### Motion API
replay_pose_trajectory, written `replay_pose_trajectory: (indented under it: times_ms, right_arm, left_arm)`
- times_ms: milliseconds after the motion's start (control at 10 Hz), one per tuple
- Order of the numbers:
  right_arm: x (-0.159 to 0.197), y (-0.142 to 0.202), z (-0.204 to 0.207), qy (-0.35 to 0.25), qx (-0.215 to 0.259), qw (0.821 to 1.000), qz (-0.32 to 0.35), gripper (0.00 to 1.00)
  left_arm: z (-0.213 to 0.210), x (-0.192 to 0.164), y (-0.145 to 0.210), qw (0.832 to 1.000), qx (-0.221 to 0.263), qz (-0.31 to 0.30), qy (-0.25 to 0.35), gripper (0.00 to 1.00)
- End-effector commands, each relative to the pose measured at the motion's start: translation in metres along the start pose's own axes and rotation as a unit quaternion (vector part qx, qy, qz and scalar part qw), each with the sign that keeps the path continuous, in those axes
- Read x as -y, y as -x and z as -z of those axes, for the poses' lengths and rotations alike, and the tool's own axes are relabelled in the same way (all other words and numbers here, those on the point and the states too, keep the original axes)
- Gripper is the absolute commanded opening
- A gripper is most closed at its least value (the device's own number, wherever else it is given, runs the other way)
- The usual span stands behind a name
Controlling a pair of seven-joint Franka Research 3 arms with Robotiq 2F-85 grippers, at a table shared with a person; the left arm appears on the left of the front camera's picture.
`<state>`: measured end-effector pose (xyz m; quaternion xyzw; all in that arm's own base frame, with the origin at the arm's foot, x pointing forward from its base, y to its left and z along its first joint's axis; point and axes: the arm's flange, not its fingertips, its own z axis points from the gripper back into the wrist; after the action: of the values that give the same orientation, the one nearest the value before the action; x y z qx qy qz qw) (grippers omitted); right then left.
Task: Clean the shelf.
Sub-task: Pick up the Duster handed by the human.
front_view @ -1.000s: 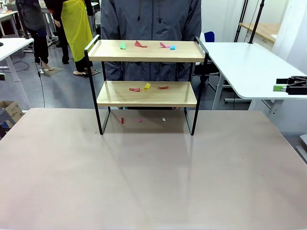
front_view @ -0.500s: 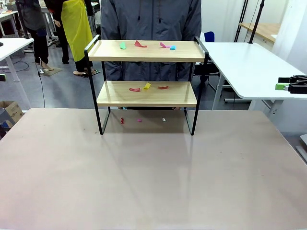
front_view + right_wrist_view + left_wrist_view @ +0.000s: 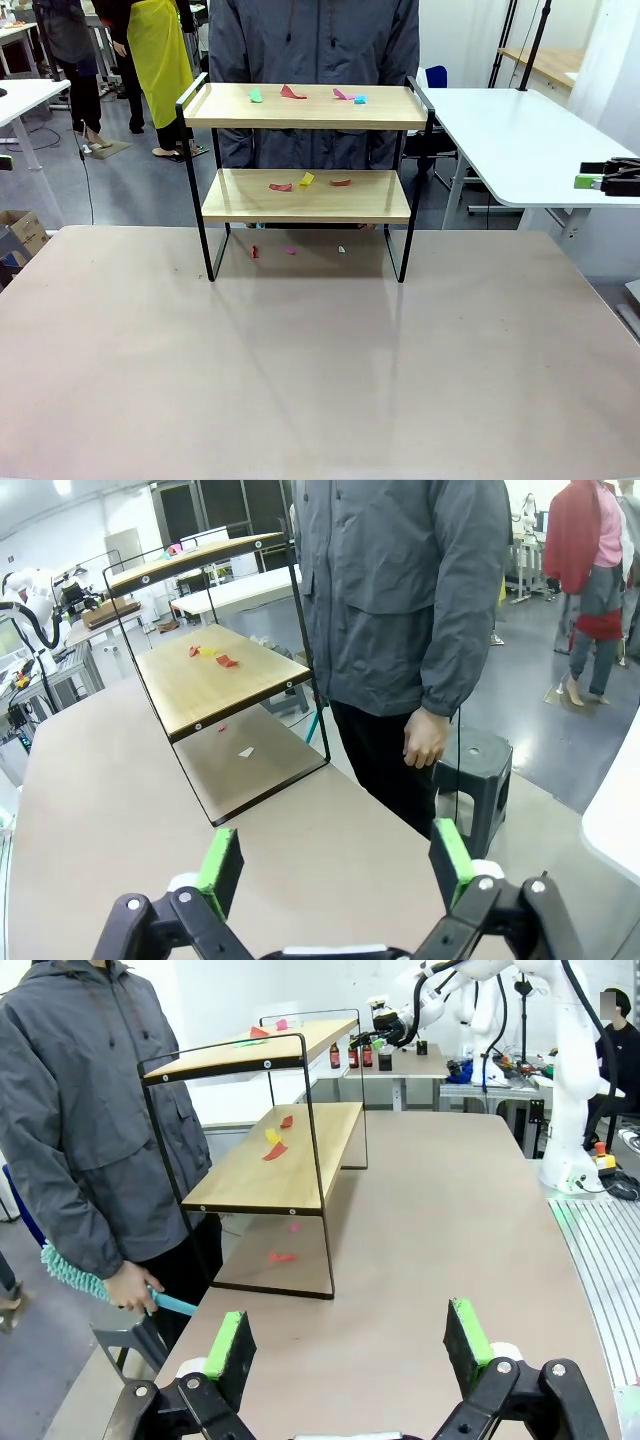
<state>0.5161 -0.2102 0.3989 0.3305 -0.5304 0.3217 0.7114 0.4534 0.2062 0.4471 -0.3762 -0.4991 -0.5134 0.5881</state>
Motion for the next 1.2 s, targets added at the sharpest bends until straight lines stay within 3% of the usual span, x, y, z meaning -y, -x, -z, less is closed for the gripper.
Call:
replay_pose_trajectory:
  times_ms: [0, 1100]
  right_arm:
    - [-0.0003, -0.0013, 0.0008, 0.000, 0.001, 1.000, -0.001, 1.00]
    - [-0.0003, -0.0013, 0.0008, 0.000, 0.001, 1.000, -0.001, 1.00]
  left_arm:
    - [-0.0009, 0.0003, -0.0005, 1.000, 0.001, 0.001, -0.001, 1.00]
    - [-0.0009, 0.0003, -0.0005, 1.000, 0.001, 0.001, -0.001, 1.00]
